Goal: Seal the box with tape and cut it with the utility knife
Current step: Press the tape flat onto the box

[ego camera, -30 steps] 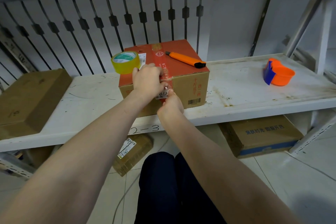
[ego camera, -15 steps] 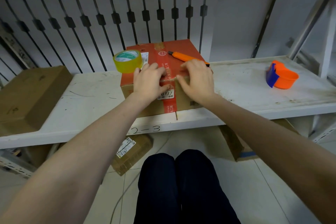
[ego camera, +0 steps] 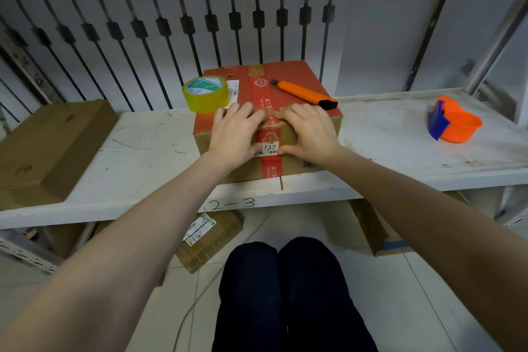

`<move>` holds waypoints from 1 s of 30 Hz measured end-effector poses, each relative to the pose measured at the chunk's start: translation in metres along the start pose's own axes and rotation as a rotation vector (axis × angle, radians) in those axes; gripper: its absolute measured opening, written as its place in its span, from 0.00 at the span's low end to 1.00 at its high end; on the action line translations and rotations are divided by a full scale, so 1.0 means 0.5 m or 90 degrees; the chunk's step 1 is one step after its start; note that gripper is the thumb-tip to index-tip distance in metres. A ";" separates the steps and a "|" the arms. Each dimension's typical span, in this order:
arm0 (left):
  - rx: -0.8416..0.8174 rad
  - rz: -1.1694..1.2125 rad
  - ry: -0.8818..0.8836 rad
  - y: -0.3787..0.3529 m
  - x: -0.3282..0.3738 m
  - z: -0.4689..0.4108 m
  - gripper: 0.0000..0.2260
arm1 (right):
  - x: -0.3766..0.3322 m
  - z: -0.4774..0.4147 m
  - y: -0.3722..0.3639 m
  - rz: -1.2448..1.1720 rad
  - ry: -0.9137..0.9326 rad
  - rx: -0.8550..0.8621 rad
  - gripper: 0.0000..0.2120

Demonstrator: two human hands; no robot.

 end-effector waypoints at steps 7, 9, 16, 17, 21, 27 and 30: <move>-0.023 0.035 -0.001 0.008 -0.020 -0.001 0.26 | -0.019 -0.028 0.009 -0.043 -0.055 0.047 0.23; -0.020 0.048 0.009 0.007 -0.020 -0.001 0.25 | -0.026 -0.029 0.008 -0.011 -0.021 0.046 0.22; -0.004 0.085 0.006 0.013 -0.032 0.003 0.19 | -0.046 -0.028 0.013 0.064 -0.044 0.088 0.31; -0.001 0.091 0.009 0.014 -0.035 0.004 0.18 | -0.052 -0.033 0.015 0.067 -0.047 0.088 0.31; 0.019 0.115 0.028 0.012 -0.032 -0.001 0.16 | -0.050 -0.031 0.012 0.075 0.002 0.072 0.26; 0.040 0.020 0.052 0.018 -0.008 -0.018 0.16 | -0.029 -0.027 0.013 0.100 0.053 0.002 0.24; 0.040 0.007 0.045 0.021 -0.002 -0.022 0.14 | -0.030 -0.039 0.020 0.079 0.064 -0.005 0.21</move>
Point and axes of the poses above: each hand's wrist, its own z-axis away from the middle knuckle, its own y-axis out of the back of the hand, x = y × z, the point moved 8 cm from there along -z, towards the middle knuckle, and after that the axes turned 12 degrees about -y, right-handed, at the moved point
